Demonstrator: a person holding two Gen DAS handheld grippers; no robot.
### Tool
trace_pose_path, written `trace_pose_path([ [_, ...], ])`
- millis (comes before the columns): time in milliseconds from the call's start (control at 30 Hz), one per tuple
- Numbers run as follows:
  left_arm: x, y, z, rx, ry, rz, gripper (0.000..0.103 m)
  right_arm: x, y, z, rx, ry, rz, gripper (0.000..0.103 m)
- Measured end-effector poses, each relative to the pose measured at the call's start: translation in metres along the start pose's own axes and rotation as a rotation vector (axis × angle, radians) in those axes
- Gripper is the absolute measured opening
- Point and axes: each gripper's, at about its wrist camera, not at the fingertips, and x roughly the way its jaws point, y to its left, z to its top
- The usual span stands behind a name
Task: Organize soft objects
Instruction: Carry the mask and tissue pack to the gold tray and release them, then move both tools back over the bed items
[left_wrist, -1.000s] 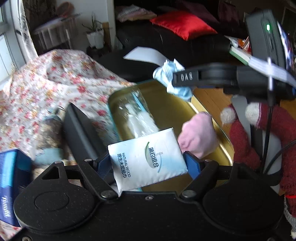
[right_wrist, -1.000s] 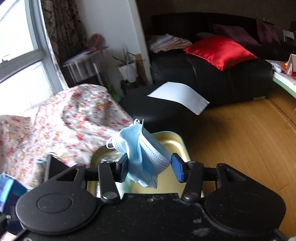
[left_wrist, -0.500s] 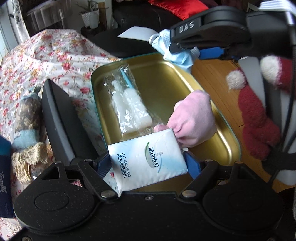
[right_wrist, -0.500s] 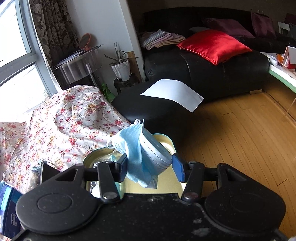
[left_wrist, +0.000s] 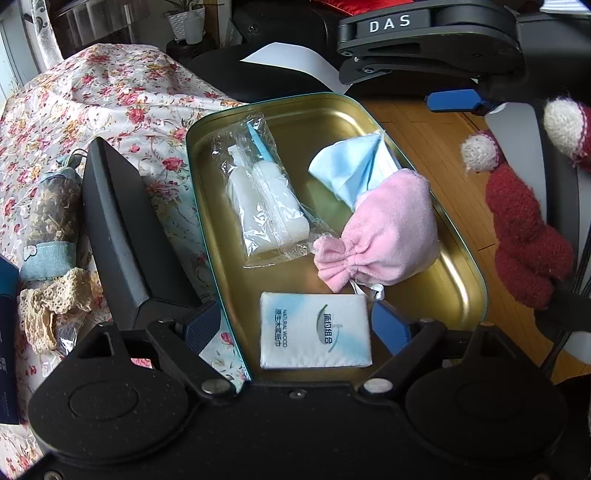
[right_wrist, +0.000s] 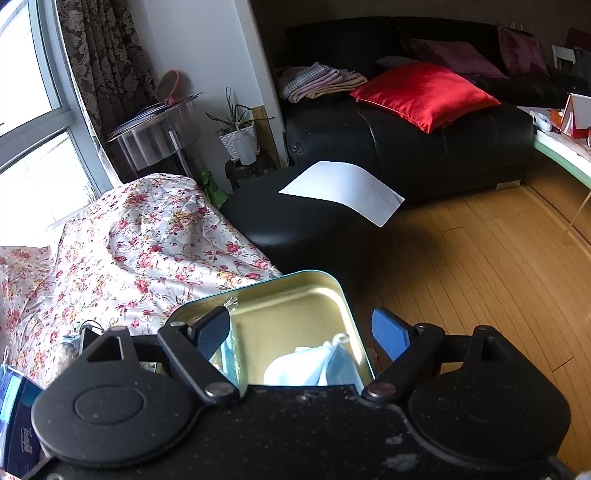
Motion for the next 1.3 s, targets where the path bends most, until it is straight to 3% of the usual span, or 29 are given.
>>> trace_pose_path([
  [433,-0.020,0.010,-0.005,-0.011,-0.022,-0.003,0.086,0.008,0.002,-0.010,-0.026,0.025,-0.052,0.088],
  [700,-0.054,0.057,-0.023,-0.062,-0.062,0.073,0.086,0.016,0.018,-0.028,-0.144,0.002,-0.098,0.089],
  [933,-0.097,0.131,-0.049,-0.192,-0.111,0.193,0.087,0.013,0.028,-0.045,-0.157,-0.110,-0.106,0.091],
  [1167,-0.128,0.203,-0.074,-0.342,-0.154,0.318,0.090,-0.022,0.029,-0.059,-0.096,-0.303,-0.139,0.094],
  [1300,-0.132,0.232,-0.084,-0.407,-0.171,0.378,0.090,-0.040,0.031,-0.071,-0.075,-0.341,-0.187,0.094],
])
